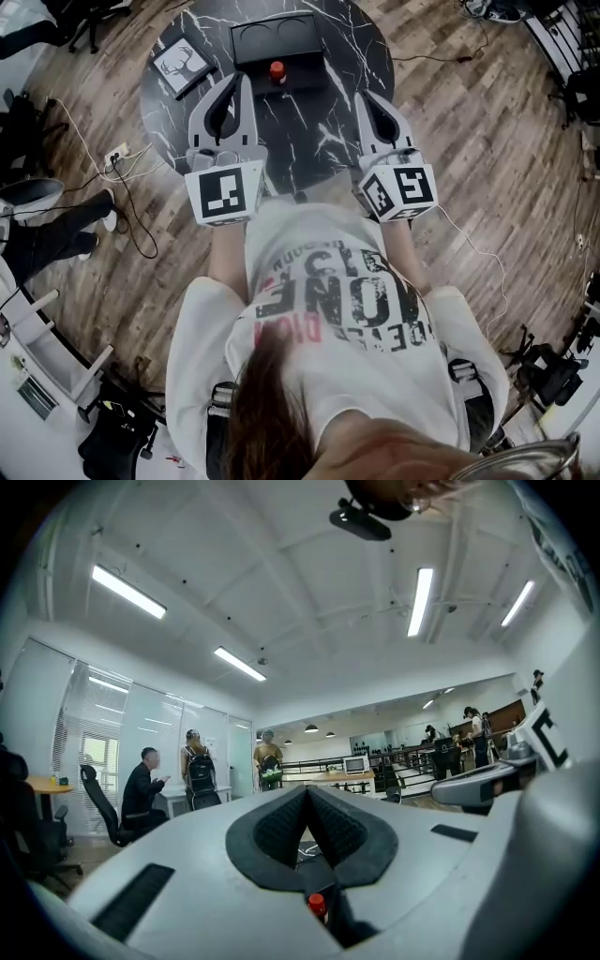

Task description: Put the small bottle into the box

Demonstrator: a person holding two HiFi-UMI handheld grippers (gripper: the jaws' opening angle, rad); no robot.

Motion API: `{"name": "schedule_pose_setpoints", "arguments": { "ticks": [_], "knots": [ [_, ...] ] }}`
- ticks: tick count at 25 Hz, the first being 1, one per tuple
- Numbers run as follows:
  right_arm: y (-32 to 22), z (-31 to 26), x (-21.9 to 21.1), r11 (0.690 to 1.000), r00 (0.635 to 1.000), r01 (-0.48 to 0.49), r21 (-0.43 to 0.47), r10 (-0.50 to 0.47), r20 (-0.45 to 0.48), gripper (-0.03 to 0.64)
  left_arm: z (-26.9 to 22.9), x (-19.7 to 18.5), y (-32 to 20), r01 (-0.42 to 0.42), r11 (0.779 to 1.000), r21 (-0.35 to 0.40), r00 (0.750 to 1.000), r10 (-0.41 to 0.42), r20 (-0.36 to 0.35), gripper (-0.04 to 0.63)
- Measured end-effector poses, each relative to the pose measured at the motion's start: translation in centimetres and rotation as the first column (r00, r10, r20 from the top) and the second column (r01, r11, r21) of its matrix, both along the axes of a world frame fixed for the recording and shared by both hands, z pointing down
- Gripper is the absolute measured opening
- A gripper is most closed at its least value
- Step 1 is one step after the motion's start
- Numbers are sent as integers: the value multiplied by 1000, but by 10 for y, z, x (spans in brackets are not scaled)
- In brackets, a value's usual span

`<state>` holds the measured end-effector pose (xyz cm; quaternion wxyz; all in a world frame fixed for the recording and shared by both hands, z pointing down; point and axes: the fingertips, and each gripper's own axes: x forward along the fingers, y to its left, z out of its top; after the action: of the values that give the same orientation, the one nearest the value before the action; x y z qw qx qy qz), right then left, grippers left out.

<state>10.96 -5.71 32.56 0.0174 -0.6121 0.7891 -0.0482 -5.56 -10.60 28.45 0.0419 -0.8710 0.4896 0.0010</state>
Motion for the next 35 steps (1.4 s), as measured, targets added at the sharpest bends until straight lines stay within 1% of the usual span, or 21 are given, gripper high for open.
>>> {"name": "schedule_pose_setpoints", "arguments": {
  "ticks": [5, 9, 14, 19, 28, 35],
  "knots": [
    [4, -8, -5, 1000, 1000, 18, 18, -18, 0, 2, 2, -9, 11, 21, 1000, -12, 1000, -21, 5, 3],
    [8, -10, -5, 999, 1000, 22, 26, -22, 1, 2, 0, -11, 20, 18, 1000, -2, 1000, -18, -10, 5],
    [14, -10, -5, 999, 1000, 22, 29, -22, 4, 2, 8, -14, 31, 24, 999, -28, 1000, -24, -16, 4],
    [19, -11, -7, 999, 1000, 29, 28, -29, 8, 2, 8, -12, 40, 15, 999, -29, 1000, -16, -26, 4],
    [28, -13, -16, 998, 998, 53, 37, -54, 24, 2, 21, -14, 58, 13, 997, -70, 999, -15, -32, 5],
    [35, -9, -14, 998, 998, 58, 25, -59, 32, 2, 34, -7, 68, 2, 995, -102, 999, -6, -35, 3]
  ]
}}
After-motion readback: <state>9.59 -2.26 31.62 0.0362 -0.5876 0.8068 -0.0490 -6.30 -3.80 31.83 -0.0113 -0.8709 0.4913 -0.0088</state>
